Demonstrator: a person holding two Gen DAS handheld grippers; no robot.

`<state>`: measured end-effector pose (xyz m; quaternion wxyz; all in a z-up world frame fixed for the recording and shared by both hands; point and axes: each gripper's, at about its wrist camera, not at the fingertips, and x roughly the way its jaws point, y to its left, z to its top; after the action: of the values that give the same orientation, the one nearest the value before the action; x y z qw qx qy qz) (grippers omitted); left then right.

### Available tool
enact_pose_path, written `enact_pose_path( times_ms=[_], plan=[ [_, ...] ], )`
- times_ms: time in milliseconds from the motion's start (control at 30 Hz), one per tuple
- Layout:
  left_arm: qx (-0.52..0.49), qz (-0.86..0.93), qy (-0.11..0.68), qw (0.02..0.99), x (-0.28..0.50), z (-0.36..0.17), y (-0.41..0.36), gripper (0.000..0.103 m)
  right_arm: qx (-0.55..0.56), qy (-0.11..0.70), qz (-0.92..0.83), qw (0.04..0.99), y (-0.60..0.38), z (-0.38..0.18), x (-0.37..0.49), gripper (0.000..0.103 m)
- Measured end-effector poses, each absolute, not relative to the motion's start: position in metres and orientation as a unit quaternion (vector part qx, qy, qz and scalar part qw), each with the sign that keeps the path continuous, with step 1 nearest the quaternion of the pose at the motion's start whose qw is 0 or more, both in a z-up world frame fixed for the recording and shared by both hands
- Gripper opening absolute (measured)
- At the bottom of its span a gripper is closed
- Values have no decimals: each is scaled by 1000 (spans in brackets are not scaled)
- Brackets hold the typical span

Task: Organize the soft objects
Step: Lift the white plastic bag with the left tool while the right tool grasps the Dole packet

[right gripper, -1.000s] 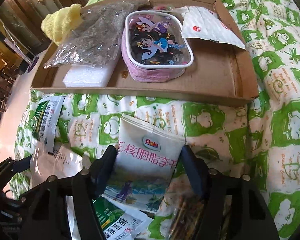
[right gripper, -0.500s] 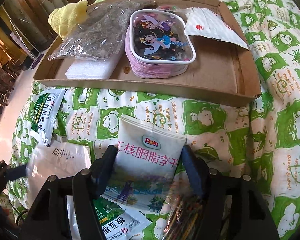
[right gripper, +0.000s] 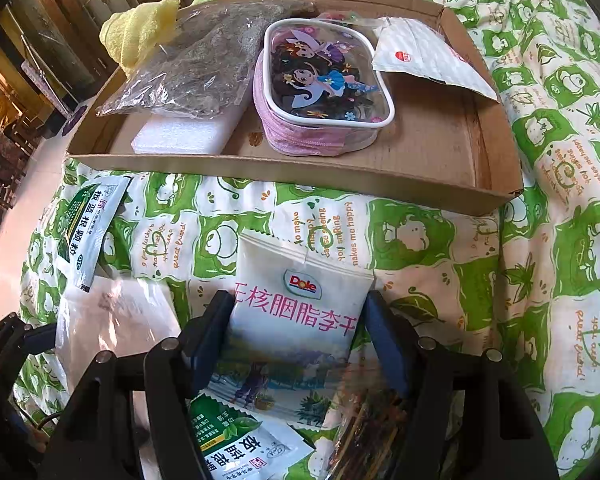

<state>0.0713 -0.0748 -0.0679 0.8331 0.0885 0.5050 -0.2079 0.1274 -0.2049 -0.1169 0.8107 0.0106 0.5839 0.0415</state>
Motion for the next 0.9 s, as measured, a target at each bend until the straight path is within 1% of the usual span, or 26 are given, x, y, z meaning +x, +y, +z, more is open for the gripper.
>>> enact_pose_path(
  times_ms=[33, 67, 167, 200, 233, 300, 367, 567, 600, 633, 667, 700, 767, 833, 867, 900],
  plan=[
    [93, -210, 497, 837, 70, -66, -77, 52, 10, 583, 41, 811, -205, -117, 127, 68],
    [96, -214, 493, 838, 68, -65, -78, 47, 10, 583, 42, 811, -205, -117, 127, 68],
    [86, -224, 494, 836, 69, -65, -78, 46, 11, 583, 42, 812, -205, -118, 126, 68],
    [72, -226, 495, 836, 72, -65, -75, 41, 12, 583, 42, 812, -205, -118, 126, 68],
    [63, -226, 495, 837, 72, -63, -73, 40, 12, 583, 42, 812, -205, -118, 126, 68],
    [32, -229, 488, 841, 76, -57, -65, 31, 13, 583, 42, 811, -205, -118, 126, 68],
    [5, -234, 479, 846, 77, -52, -59, 27, 14, 583, 43, 811, -206, -118, 126, 68],
    [-17, -246, 493, 835, 80, -57, -58, 26, 17, 583, 41, 811, -207, -117, 127, 68],
    [-27, -251, 496, 830, 82, -57, -57, 28, 18, 584, 40, 811, -207, -117, 127, 68],
    [-37, -254, 503, 825, 84, -60, -58, 30, 18, 584, 39, 811, -207, -116, 127, 68],
    [-44, -254, 512, 819, 86, -63, -58, 42, 19, 584, 38, 811, -207, -116, 127, 68],
    [-48, -255, 534, 804, 91, -73, -61, 46, 19, 583, 38, 811, -208, -116, 127, 68],
    [-33, -248, 549, 798, 91, -80, -64, 46, 16, 584, 37, 811, -207, -116, 127, 68],
    [-15, -246, 540, 805, 87, -76, -68, 46, 13, 584, 36, 811, -204, -116, 126, 68],
    [-11, -244, 537, 807, 85, -75, -68, 39, 15, 583, 36, 811, -205, -116, 126, 68],
    [-10, -243, 532, 811, 83, -74, -68, 28, 23, 584, 36, 811, -207, -114, 126, 67]
  ],
)
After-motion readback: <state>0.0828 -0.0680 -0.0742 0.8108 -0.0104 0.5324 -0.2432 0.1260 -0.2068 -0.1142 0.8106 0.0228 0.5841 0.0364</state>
